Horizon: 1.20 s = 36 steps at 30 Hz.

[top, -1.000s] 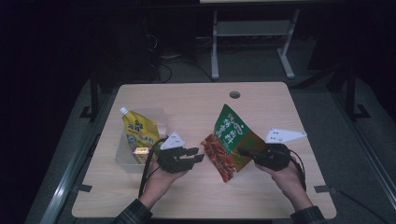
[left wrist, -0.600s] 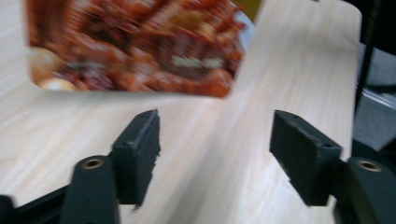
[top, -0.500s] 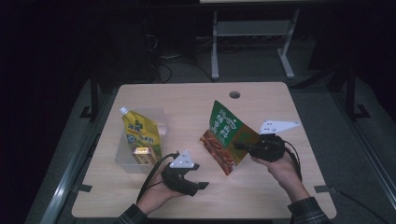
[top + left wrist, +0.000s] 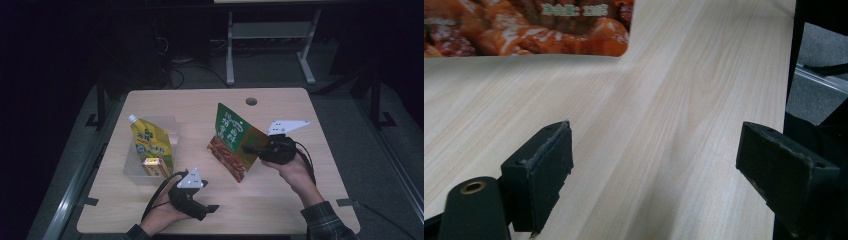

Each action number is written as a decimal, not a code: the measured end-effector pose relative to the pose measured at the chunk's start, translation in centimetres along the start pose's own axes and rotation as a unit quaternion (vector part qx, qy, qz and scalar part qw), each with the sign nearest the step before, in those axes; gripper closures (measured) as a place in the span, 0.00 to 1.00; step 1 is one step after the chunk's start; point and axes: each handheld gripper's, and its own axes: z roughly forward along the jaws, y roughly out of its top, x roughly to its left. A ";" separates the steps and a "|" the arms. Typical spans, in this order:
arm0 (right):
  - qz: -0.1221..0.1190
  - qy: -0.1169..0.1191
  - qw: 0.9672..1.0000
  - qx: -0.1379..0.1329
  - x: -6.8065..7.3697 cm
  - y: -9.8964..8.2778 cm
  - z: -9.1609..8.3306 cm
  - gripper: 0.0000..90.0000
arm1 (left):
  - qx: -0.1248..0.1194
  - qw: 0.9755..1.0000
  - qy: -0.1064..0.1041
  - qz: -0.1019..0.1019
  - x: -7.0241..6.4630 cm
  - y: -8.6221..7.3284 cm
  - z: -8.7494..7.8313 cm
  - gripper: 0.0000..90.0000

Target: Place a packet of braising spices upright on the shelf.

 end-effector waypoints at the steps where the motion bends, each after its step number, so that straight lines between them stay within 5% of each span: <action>1: -0.001 0.001 1.000 0.001 0.0 0.2 0.1 1.00 | -0.002 1.000 -0.001 0.001 -0.1 0.0 0.0 0.16; 23: -0.030 0.022 0.999 0.005 -0.5 6.1 4.2 1.00 | -0.006 1.000 -0.006 0.013 -0.7 -0.7 0.3 0.16; 36: -0.039 0.034 0.999 -0.004 -0.5 8.8 6.7 1.00 | -0.016 1.000 -0.009 0.000 -0.6 -0.8 0.2 0.16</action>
